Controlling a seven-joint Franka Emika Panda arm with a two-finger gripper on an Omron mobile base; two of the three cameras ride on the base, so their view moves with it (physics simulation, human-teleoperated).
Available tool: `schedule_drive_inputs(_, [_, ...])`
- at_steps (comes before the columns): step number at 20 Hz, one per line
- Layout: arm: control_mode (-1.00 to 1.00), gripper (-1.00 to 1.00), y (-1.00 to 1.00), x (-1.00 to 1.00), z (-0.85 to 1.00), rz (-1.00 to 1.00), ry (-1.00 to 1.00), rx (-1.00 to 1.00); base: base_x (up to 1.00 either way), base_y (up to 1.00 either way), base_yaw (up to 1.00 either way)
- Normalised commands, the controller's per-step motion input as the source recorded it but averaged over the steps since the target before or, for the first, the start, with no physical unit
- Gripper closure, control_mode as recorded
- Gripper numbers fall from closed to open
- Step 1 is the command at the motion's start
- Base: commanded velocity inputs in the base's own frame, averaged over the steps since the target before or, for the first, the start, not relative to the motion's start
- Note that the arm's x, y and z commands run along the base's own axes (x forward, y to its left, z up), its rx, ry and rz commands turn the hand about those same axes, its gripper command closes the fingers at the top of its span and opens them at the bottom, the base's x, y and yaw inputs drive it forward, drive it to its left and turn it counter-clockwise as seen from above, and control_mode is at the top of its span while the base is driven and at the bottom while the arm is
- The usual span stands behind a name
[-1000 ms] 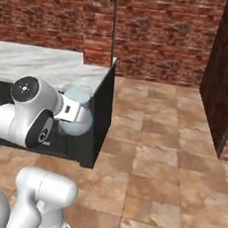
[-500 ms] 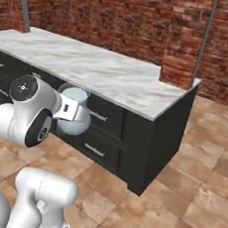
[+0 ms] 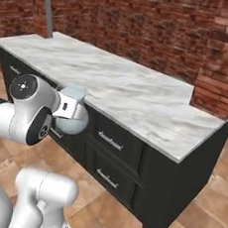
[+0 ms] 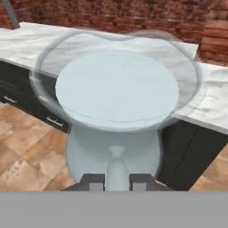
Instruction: Place the pitcher and cup on the dining counter for serving.
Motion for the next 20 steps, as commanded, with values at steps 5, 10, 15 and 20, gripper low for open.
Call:
schedule_drive_inputs(5, [1.0,1.0,0.0,0.0,0.0,0.0,0.0,0.0,1.0,0.73,-0.07])
schedule_drive_inputs(10, [1.0,1.0,0.0,0.0,0.0,0.0,0.0,0.0,1.0,0.93,-0.24])
schedule_drive_inputs(15, [1.0,1.0,0.0,0.0,0.0,0.0,0.0,0.0,1.0,0.89,-0.46])
schedule_drive_inputs(20, [1.0,1.0,0.0,0.0,0.0,0.0,0.0,0.0,0.94,0.82,-0.48])
